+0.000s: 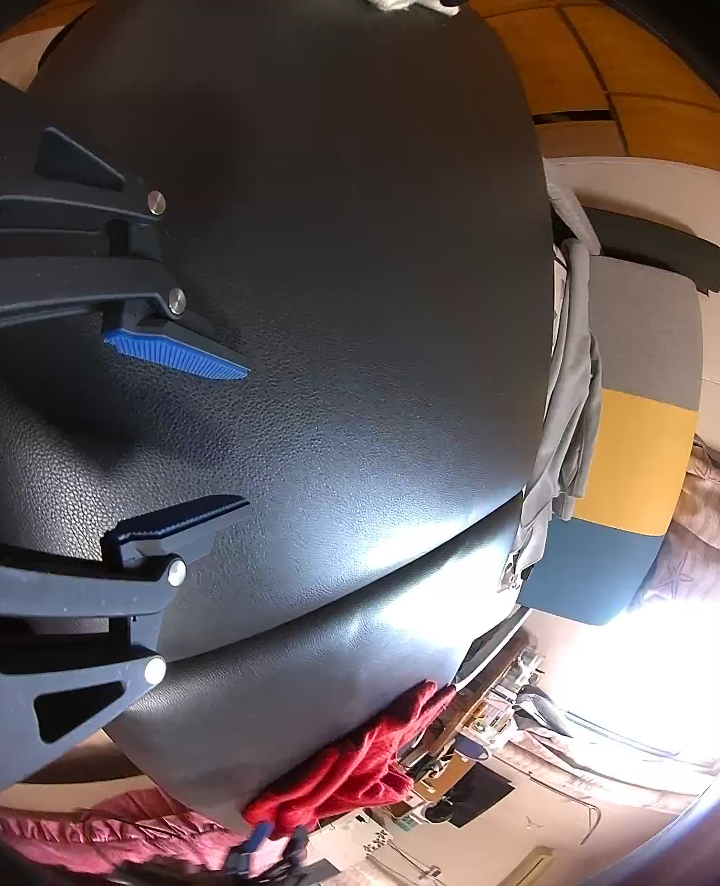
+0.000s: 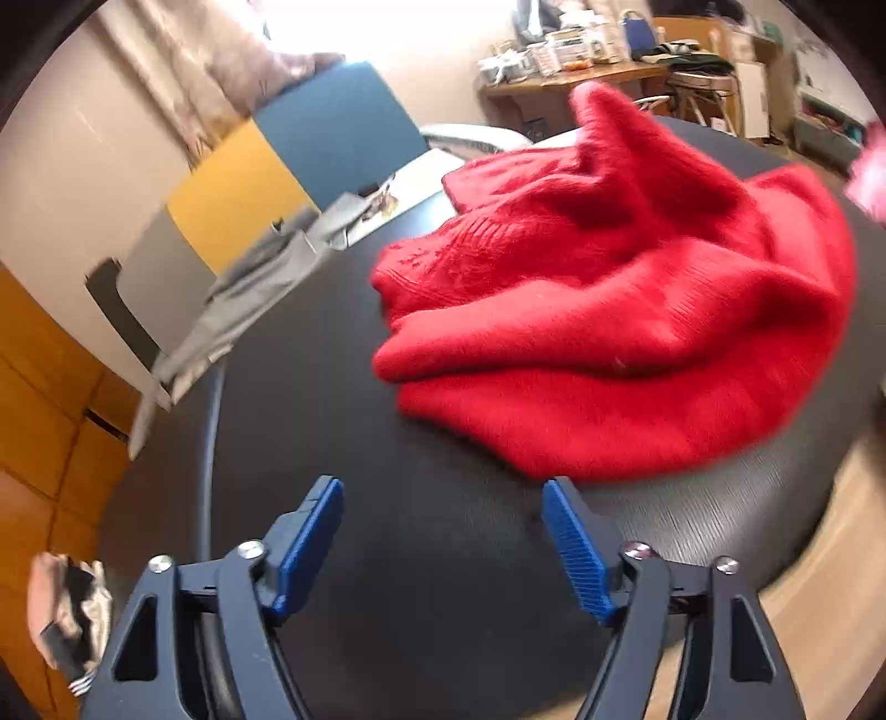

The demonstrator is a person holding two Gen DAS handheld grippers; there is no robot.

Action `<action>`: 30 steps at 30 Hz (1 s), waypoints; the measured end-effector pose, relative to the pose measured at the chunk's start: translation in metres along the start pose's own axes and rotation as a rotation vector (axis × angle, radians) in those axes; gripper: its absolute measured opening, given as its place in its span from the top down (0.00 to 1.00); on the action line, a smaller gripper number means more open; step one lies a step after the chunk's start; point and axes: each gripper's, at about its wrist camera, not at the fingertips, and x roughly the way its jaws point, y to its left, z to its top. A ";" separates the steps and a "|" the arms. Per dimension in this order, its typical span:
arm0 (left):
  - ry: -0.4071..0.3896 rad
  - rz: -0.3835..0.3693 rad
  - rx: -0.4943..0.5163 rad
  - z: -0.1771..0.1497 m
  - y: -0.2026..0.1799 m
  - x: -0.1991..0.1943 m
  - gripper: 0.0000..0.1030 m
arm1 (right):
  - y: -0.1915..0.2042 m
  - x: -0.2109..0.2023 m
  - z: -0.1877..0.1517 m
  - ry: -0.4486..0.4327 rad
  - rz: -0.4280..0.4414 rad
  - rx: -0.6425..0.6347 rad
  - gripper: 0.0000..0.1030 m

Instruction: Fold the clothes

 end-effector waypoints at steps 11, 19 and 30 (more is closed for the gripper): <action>0.061 -0.029 0.093 0.000 -0.034 0.010 0.57 | 0.031 0.012 -0.001 -0.136 -0.163 -0.258 0.01; 0.098 -0.236 0.126 0.054 -0.091 0.028 0.58 | 0.025 0.081 0.018 0.057 -0.236 -0.272 0.68; 0.107 -0.352 0.437 0.135 -0.275 0.100 0.57 | -0.005 0.017 -0.002 -0.079 -0.097 -0.102 0.26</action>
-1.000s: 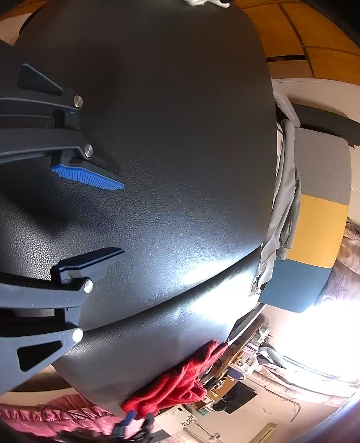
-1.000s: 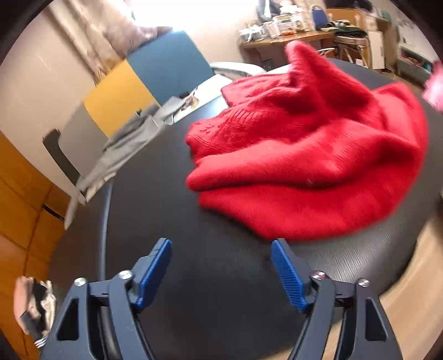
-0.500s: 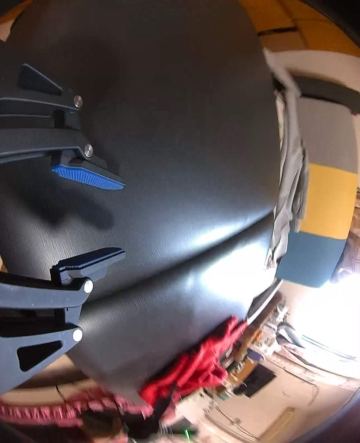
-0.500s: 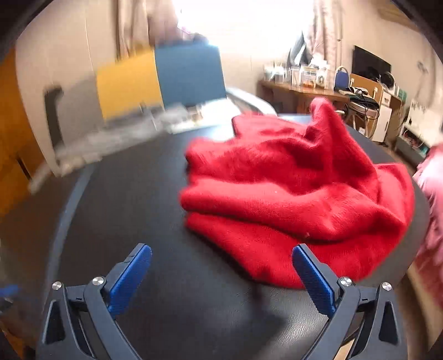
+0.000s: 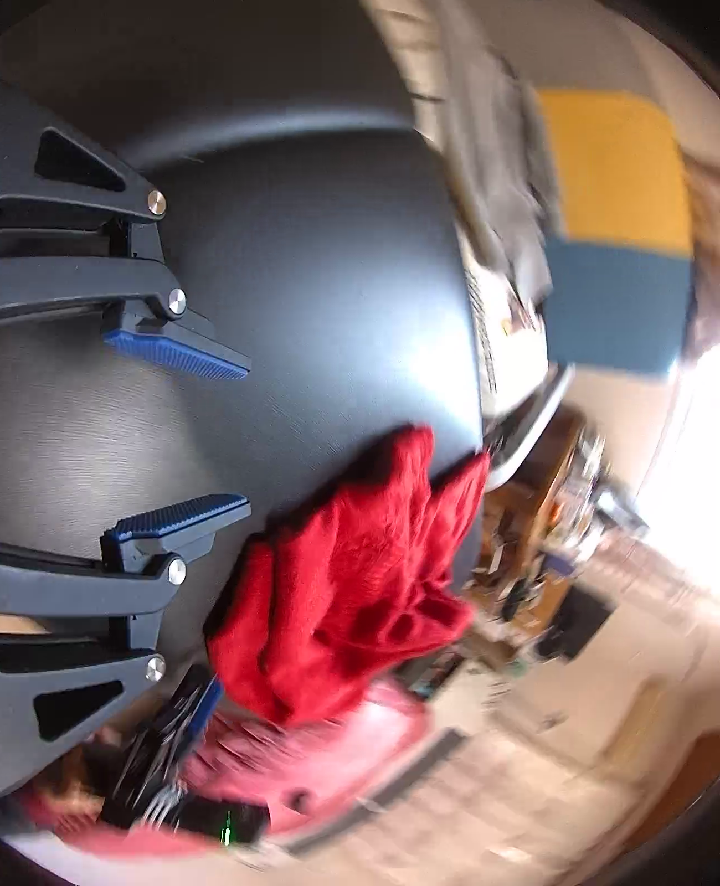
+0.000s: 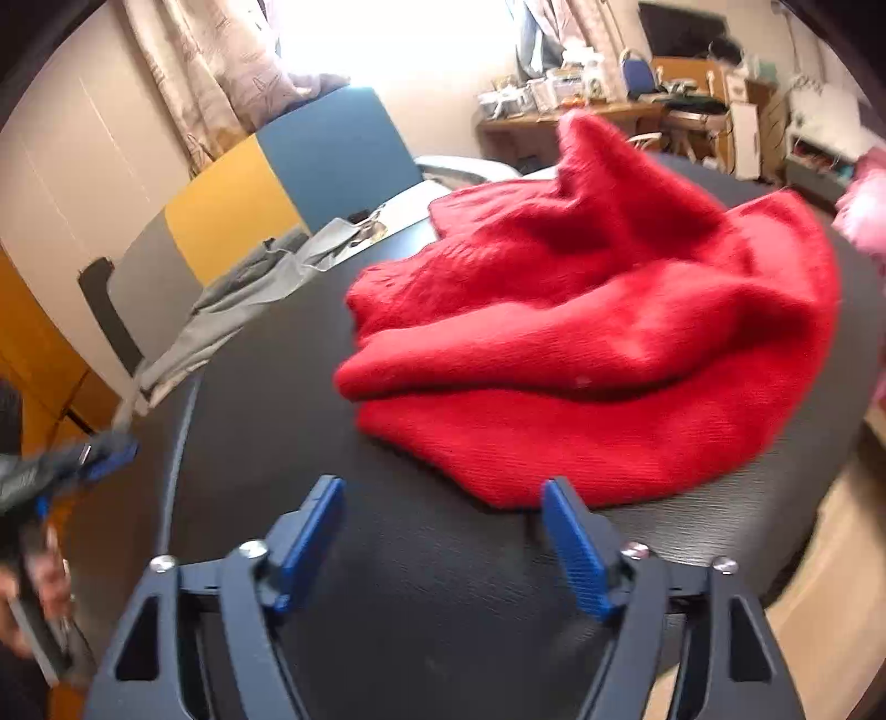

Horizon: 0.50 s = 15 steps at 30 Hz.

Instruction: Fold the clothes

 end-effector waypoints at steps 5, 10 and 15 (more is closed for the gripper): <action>0.018 0.067 0.137 0.018 -0.046 0.040 0.57 | -0.009 -0.003 -0.011 -0.007 -0.077 -0.024 0.26; 0.046 0.127 0.207 0.016 -0.075 0.061 0.57 | -0.009 0.007 -0.009 0.027 -0.130 -0.050 0.26; -0.013 0.177 0.212 0.004 -0.087 0.045 0.57 | -0.005 0.005 -0.007 0.037 -0.160 -0.035 0.23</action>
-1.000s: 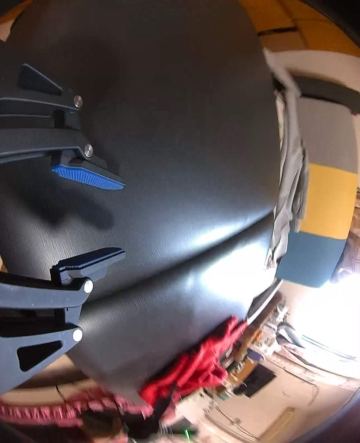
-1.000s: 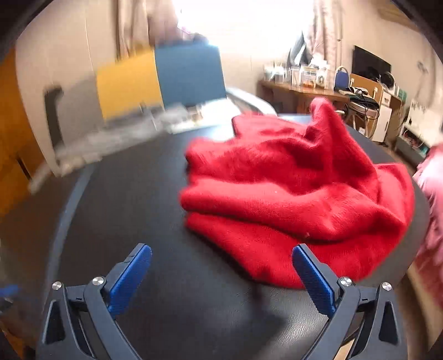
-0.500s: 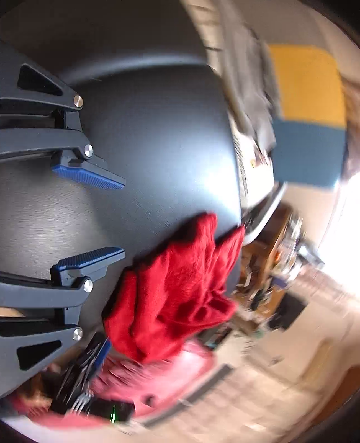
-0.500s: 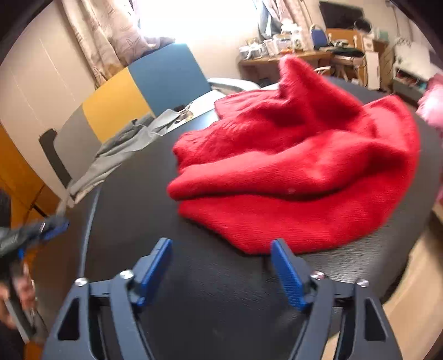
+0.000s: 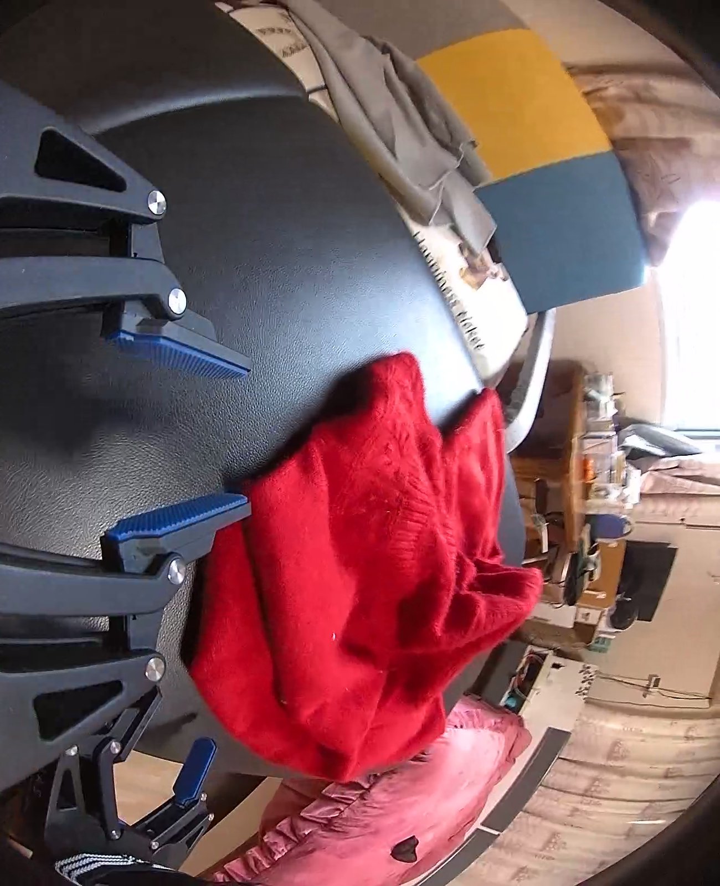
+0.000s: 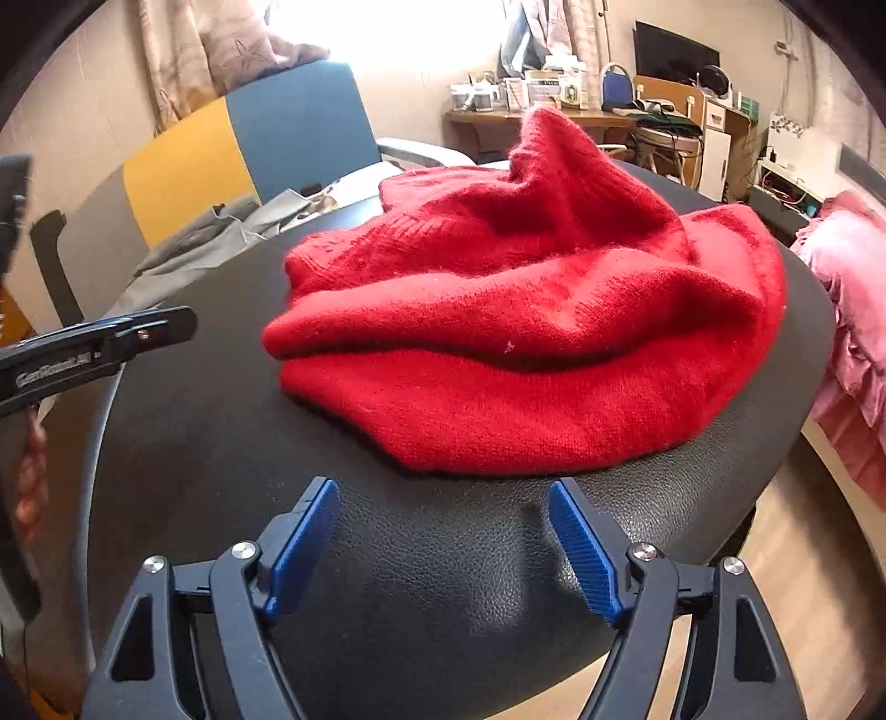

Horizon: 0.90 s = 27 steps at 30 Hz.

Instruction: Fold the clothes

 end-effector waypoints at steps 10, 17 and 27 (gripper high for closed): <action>-0.052 0.122 -0.198 -0.068 0.034 -0.091 0.57 | 0.059 -0.075 0.013 -0.226 -0.139 -0.070 0.00; -0.189 0.274 -0.202 -0.093 0.042 -0.150 0.57 | 0.098 -0.118 0.015 -0.263 -0.263 -0.093 0.00; -0.153 0.269 -0.292 -0.104 0.072 -0.170 0.57 | 0.142 -0.130 0.011 -0.289 -0.298 -0.173 0.00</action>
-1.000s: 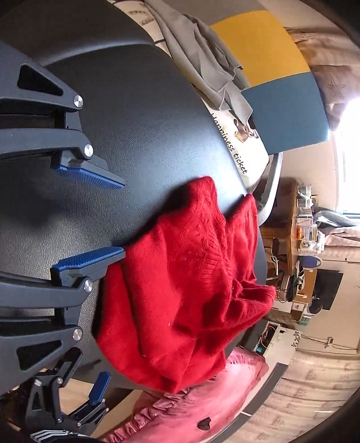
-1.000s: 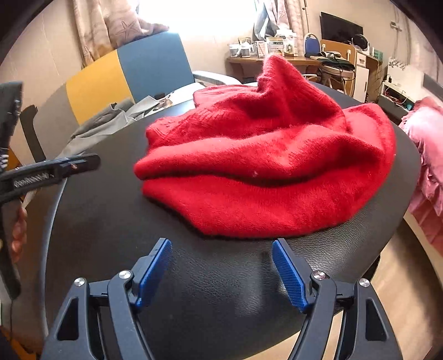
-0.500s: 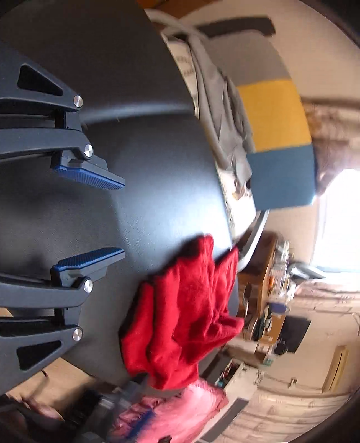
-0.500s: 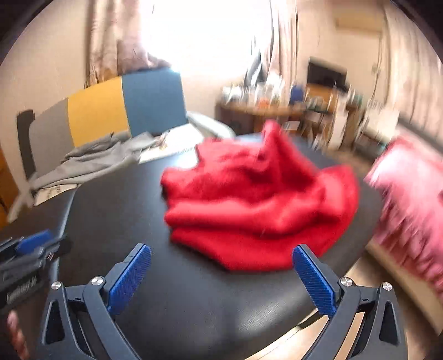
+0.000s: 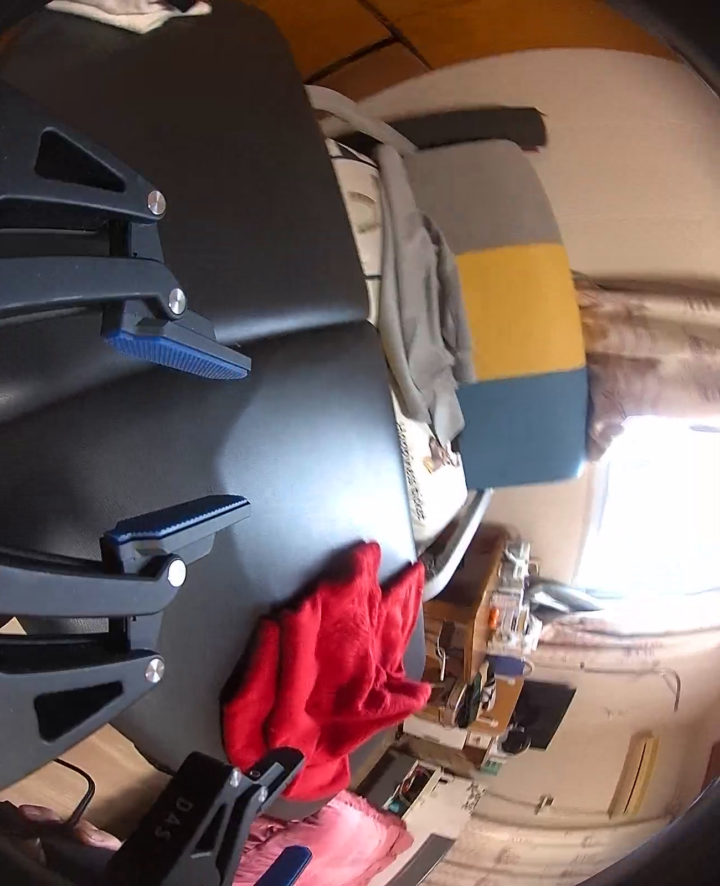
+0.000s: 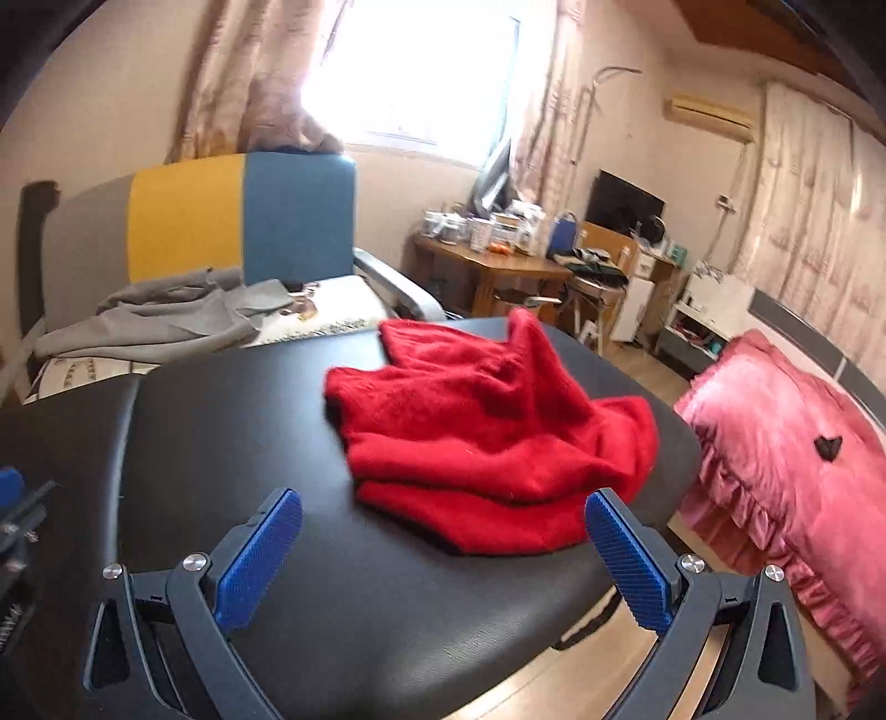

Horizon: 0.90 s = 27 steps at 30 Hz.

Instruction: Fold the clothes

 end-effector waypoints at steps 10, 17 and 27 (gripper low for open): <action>0.020 0.142 -0.002 -0.014 0.025 0.011 0.57 | 0.041 0.010 -0.014 0.075 0.112 -0.044 0.00; -0.004 0.135 -0.024 -0.006 0.036 0.000 0.57 | 0.068 0.009 -0.007 0.061 0.137 -0.064 0.00; 0.000 0.229 -0.069 -0.005 0.063 0.002 0.57 | 0.092 0.008 -0.012 0.082 0.205 -0.098 0.00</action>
